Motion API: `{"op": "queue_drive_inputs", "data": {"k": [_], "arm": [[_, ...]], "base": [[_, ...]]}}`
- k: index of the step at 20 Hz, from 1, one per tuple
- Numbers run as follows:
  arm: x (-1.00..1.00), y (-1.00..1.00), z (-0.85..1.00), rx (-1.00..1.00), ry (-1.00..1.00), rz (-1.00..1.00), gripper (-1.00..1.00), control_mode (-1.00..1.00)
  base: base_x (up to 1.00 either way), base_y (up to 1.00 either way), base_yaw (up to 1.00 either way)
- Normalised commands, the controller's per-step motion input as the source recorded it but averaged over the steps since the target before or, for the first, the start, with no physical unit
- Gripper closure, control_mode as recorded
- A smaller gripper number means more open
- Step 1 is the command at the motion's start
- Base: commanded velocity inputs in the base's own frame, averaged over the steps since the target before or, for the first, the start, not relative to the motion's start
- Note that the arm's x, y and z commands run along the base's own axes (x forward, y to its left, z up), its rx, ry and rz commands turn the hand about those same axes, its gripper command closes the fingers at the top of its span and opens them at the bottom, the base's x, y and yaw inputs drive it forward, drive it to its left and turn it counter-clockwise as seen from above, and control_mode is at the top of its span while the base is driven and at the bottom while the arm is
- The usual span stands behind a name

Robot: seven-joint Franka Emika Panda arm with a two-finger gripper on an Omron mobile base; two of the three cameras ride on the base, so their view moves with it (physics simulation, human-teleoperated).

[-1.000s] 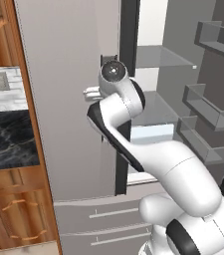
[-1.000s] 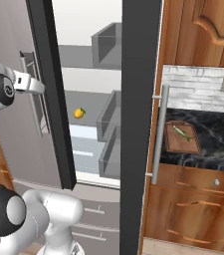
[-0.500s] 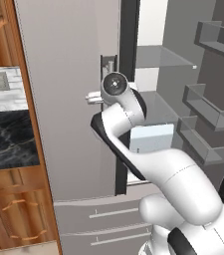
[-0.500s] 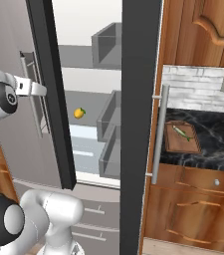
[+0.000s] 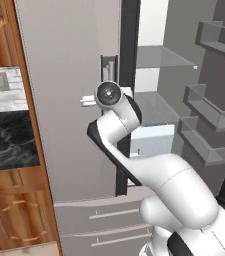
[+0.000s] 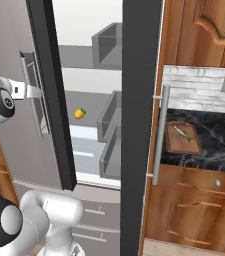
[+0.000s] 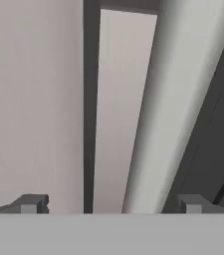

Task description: Retrieve a lemon from the fridge and place it on the cutting board with the fish.

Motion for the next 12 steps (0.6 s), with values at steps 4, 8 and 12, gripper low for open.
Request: {"op": "queue_drive_inputs", "data": {"k": [4,8,12], "arm": [[0.29,0.04,-0.1,0.0,-0.01,0.0,-1.0,-1.0],[0.45,-0.21,-0.21,0.0,0.0,0.0,-1.0,-1.0],[0.44,-0.28,-0.25,0.0,-0.04,0.0,-1.0,-1.0]], "base": [[0.0,0.0,0.0],[0.0,0.0,0.0],[0.0,0.0,0.0]]}}
